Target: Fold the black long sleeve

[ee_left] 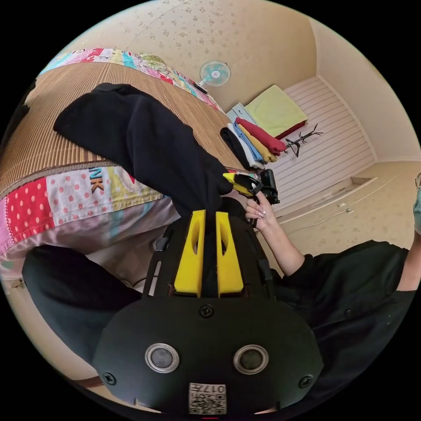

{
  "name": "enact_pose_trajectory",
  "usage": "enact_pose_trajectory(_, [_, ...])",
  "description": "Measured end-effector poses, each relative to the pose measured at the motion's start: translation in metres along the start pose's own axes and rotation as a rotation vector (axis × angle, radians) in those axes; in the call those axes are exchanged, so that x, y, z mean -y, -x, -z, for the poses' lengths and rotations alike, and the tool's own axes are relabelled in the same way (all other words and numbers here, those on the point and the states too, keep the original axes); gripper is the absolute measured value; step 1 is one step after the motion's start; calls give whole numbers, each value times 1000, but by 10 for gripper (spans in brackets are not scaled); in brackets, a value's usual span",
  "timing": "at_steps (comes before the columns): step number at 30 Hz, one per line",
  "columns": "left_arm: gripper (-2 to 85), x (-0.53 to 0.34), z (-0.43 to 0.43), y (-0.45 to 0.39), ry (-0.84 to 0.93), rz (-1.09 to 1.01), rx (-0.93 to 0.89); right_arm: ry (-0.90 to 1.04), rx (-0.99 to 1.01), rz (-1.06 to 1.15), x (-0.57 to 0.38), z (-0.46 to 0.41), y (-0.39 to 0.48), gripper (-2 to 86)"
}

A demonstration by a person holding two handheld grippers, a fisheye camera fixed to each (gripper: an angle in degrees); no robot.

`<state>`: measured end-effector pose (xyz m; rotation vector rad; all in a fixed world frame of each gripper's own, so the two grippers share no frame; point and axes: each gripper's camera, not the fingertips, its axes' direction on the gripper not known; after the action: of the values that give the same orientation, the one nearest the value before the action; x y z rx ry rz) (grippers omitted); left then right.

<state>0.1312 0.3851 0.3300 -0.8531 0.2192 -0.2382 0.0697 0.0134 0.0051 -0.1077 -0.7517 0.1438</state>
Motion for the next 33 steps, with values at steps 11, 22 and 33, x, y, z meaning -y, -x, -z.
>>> enact_pose_trajectory(11, [199,101,-8,-16,-56,79,48,159,210,378,-11,-77,99,34])
enact_pose_trajectory(22, [188,120,-72,10,142,67,25,353,409,441,-37,-116,84,139])
enact_pose_trajectory(33, [164,102,-56,32,100,106,117,401,475,443,-53,-129,80,184])
